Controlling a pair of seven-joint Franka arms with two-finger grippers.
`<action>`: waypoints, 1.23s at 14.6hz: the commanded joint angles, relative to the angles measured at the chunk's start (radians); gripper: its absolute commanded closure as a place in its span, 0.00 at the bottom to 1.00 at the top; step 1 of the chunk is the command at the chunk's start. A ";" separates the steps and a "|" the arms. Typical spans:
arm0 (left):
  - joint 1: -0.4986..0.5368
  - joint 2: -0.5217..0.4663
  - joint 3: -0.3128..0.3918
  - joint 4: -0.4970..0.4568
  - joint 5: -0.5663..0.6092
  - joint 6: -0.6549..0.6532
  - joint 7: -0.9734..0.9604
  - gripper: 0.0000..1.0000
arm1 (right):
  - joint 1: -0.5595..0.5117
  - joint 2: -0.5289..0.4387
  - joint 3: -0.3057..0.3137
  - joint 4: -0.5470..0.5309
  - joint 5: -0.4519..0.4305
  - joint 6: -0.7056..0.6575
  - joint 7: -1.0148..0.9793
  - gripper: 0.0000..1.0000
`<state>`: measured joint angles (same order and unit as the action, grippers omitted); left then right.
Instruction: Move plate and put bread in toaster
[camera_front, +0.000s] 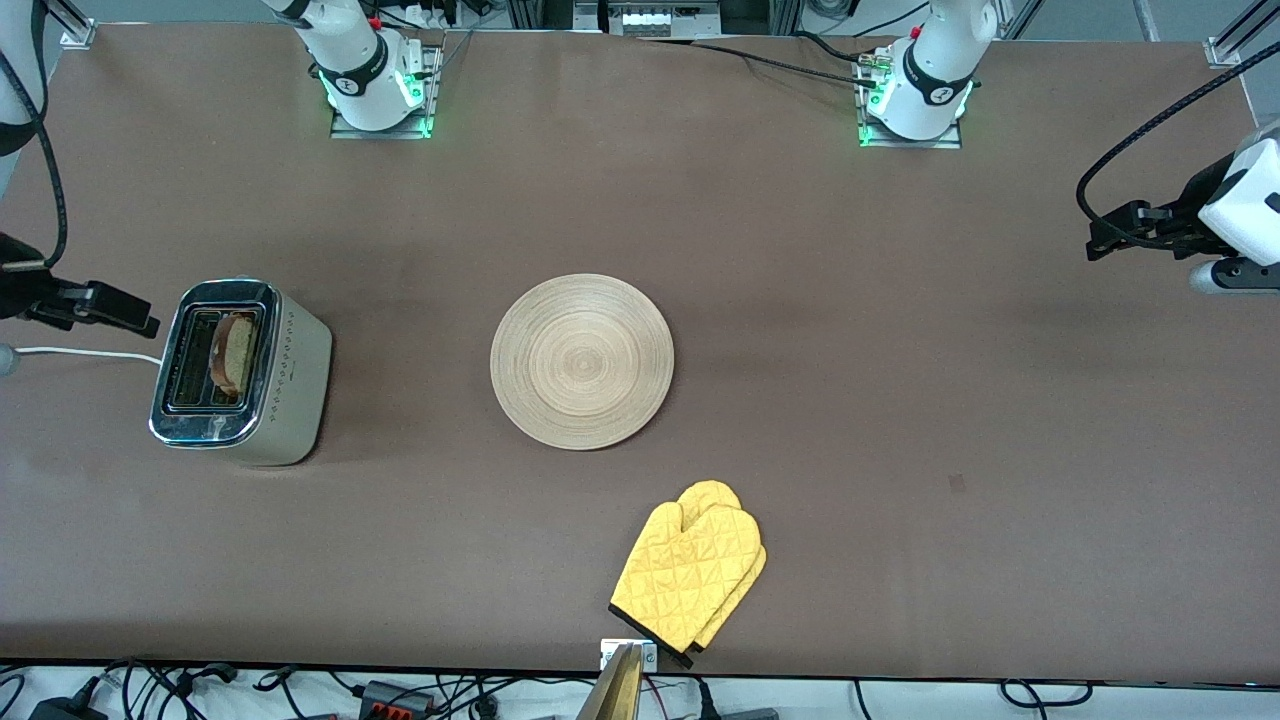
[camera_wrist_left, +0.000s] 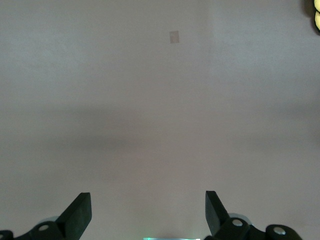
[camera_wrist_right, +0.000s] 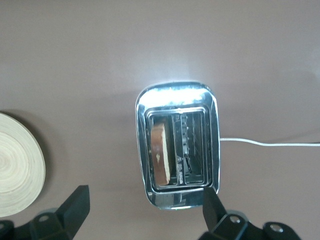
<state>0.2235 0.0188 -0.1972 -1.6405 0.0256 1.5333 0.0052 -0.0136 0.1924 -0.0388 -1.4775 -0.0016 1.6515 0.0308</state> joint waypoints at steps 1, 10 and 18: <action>-0.001 0.001 -0.004 0.018 0.007 -0.013 -0.013 0.00 | -0.012 -0.129 0.019 -0.165 -0.014 0.044 -0.017 0.00; -0.001 0.000 -0.004 0.018 0.007 -0.013 -0.013 0.00 | -0.012 -0.166 0.022 -0.184 -0.012 0.014 -0.043 0.00; -0.001 0.000 -0.004 0.018 0.007 -0.015 -0.013 0.00 | -0.011 -0.163 0.022 -0.182 -0.012 0.019 -0.037 0.00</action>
<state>0.2235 0.0188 -0.1972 -1.6405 0.0256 1.5333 0.0052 -0.0135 0.0469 -0.0307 -1.6396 -0.0033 1.6641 -0.0010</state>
